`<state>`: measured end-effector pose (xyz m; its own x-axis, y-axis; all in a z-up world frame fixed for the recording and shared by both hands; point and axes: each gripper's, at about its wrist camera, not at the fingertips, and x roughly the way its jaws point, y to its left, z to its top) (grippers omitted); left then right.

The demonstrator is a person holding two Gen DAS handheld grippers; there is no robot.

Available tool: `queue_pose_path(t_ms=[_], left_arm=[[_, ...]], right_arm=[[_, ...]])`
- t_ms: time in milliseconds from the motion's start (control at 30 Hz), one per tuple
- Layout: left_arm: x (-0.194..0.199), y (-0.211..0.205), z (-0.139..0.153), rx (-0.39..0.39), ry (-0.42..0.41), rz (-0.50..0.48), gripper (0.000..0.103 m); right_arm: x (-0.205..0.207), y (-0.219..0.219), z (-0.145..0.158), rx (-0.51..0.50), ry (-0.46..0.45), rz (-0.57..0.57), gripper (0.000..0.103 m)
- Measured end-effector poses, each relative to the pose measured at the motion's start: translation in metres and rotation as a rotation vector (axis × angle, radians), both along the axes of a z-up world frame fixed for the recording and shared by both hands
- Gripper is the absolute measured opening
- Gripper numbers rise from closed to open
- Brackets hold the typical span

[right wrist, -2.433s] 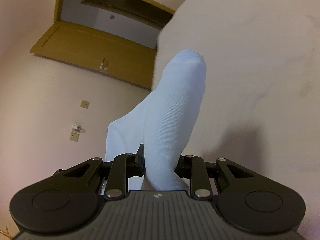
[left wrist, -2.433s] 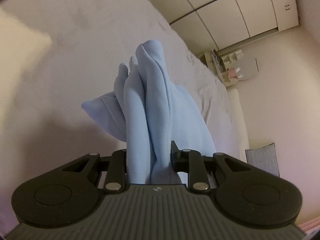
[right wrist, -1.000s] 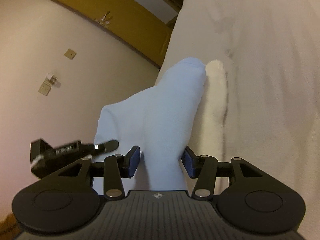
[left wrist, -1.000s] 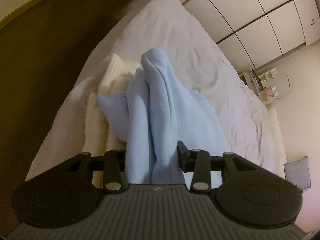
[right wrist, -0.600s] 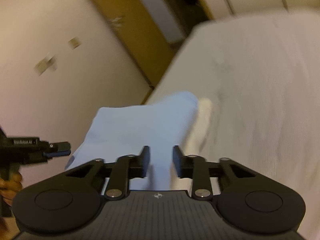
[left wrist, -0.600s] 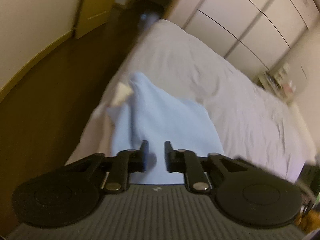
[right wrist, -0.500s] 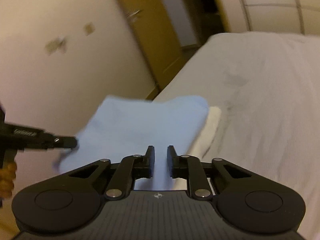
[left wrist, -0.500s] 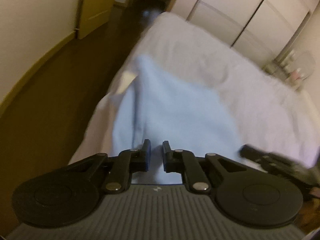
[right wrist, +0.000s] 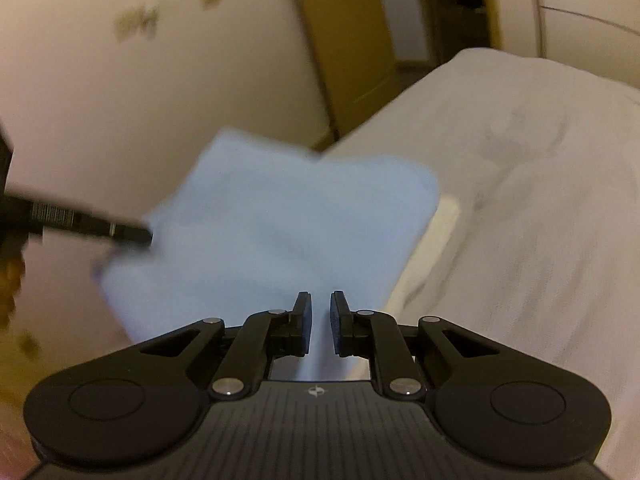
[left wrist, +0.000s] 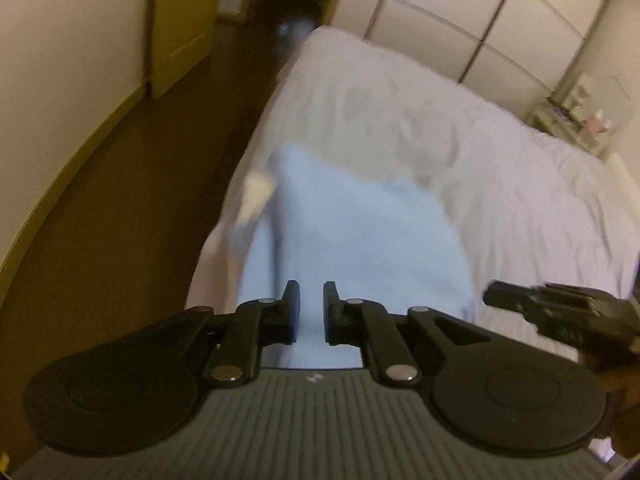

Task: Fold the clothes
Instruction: 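Lower the bundle with both grippers onto the folded cream towel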

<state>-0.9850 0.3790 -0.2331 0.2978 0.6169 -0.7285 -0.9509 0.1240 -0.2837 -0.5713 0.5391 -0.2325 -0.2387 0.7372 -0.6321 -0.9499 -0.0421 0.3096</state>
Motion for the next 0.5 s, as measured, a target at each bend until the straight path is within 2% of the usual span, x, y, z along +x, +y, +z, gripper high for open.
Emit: queue_pose_path(t_ms=[100,200,333,467,500], left_arm=[[0.008,0.040,0.007,0.020,-0.022,0.010,0.007],[0.010,0.073,-0.003,0.008,-0.036,0.024,0.007],[0.006,0.111,-0.039,-0.082,-0.077,0.076,0.006],[-0.013,0.125,-0.085,-0.177,-0.106,0.117,0.003],[-0.017,0.126,-0.087,-0.180,-0.122,0.126,0.003]], right_arm=[[0.026,0.026,0.010,0.025,0.061,-0.078,0.017],[0.045,0.061,0.006,0.006,0.090,-0.115,0.017],[0.054,0.105,-0.017,-0.046,0.083,-0.102,0.017],[0.055,0.135,-0.054,-0.139,0.094,-0.083,0.018],[0.056,0.135,-0.058,-0.146,0.113,-0.090,0.018]])
